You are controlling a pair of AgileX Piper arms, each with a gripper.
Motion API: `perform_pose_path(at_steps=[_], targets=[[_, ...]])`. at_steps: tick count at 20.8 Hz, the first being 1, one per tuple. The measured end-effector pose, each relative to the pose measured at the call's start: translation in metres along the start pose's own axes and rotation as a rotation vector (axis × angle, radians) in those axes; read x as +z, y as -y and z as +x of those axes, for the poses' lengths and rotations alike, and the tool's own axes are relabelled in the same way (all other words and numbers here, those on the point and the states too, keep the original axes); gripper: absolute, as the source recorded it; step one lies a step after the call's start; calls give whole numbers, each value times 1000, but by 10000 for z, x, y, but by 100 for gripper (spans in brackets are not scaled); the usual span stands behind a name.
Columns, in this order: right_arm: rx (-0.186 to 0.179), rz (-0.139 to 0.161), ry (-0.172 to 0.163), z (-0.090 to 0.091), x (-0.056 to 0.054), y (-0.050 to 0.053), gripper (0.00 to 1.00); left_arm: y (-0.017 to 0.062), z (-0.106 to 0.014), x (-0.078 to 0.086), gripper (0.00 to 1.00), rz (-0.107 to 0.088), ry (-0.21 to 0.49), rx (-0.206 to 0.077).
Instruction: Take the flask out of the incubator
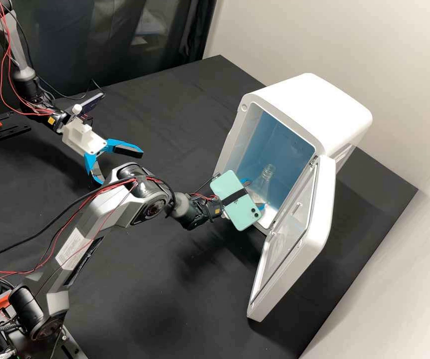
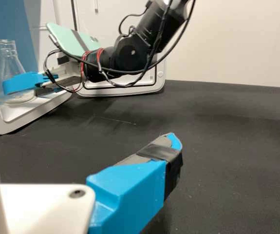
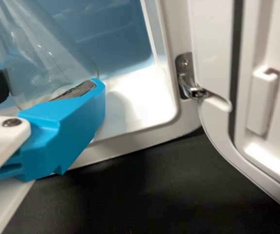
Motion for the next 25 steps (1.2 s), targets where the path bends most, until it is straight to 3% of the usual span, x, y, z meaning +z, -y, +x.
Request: perform_pose_path(at_steps=[3, 7, 11, 25], targets=[[-3, 24, 6, -63, 19, -31, 0, -1, 0, -3, 100, -1, -2, 1], [-2, 27, 11, -121, 44, -78, 0, 2, 4, 12, 100, -1, 2, 0], [10, 66, 17, -160, 71, -136, 0, 9, 11, 40, 100, 1, 13, -3], [17, 70, 16, -197, 97, -166, 0, -18, 4, 48, 100, 5, 15, 7]])
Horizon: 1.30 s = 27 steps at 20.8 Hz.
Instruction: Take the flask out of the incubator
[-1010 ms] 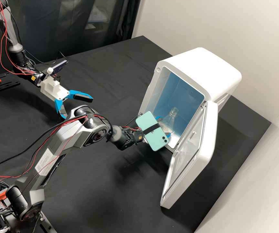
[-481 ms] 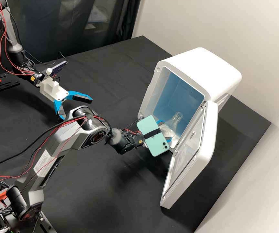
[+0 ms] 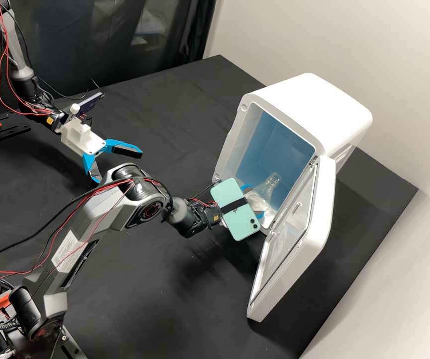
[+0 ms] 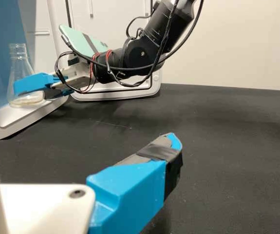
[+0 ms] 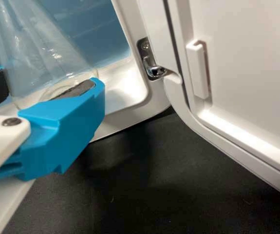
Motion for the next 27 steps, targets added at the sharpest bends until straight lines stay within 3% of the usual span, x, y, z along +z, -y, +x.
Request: perform_pose_path(at_steps=[6, 10, 13, 16, 18, 22, 25, 27], targets=[[0, -5, -18, -60, 45, 61, 0, 0, 0, 0, 100, 0, 0, 0], [-14, -12, -18, -238, 57, 114, 0, 29, -19, 20, 100, -6, -1, -10], [-41, -41, -32, -427, 19, 136, 0, 36, -11, 51, 100, -5, 11, -13], [-27, -35, -76, -644, -87, 79, 0, 34, -11, 47, 100, -7, 6, -12], [-1, -15, -139, -803, -195, 5, 0, 34, -11, 47, 100, -7, 6, -12], [42, -10, -253, -1090, -320, -123, 0, 34, -11, 47, 100, -7, 6, -12], [47, -25, -301, -1257, -268, -121, 0, 34, -11, 47, 100, -7, 6, -12], [35, -58, -315, -1356, -185, -66, 0, 34, -11, 47, 100, -7, 6, -12]])
